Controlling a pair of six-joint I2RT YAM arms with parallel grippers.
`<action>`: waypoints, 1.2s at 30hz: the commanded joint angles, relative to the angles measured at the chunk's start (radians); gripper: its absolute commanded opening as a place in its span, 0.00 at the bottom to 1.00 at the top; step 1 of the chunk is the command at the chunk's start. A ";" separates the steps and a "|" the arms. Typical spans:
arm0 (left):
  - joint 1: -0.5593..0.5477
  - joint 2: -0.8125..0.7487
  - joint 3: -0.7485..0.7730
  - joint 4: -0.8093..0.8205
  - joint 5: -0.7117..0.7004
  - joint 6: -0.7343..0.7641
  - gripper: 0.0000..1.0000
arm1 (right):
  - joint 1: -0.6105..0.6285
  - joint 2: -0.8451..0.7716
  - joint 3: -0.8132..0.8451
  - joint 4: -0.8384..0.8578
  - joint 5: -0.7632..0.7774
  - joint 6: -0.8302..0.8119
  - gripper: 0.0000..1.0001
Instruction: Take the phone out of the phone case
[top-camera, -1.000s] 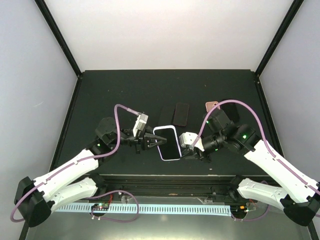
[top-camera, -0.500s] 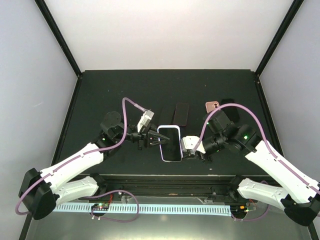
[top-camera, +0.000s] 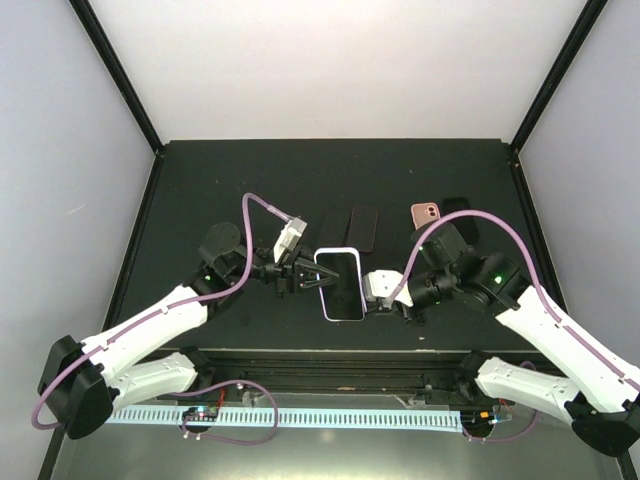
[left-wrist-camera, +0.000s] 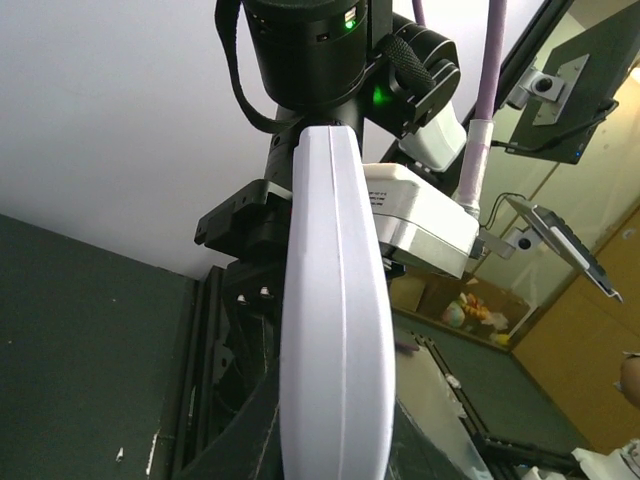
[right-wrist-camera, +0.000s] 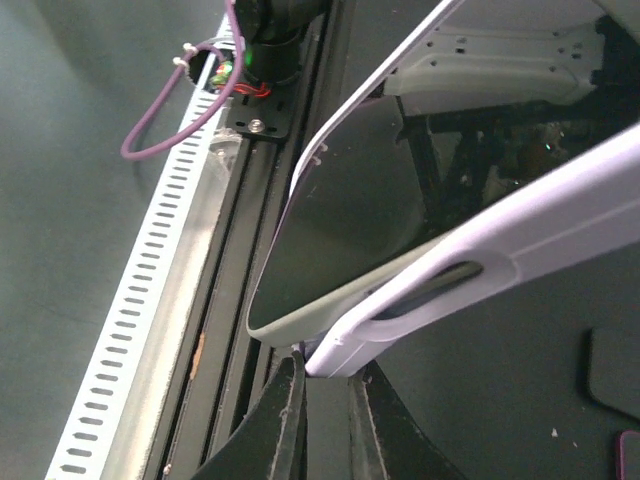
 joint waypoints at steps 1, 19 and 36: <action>-0.007 -0.037 0.042 0.082 0.046 -0.068 0.02 | 0.001 -0.024 -0.021 0.217 0.181 0.162 0.07; -0.007 -0.104 -0.012 0.089 0.032 -0.074 0.02 | -0.061 0.030 -0.052 0.481 0.312 0.477 0.36; -0.010 -0.047 -0.074 0.200 -0.009 -0.124 0.02 | -0.093 0.048 0.097 0.429 0.049 0.610 0.68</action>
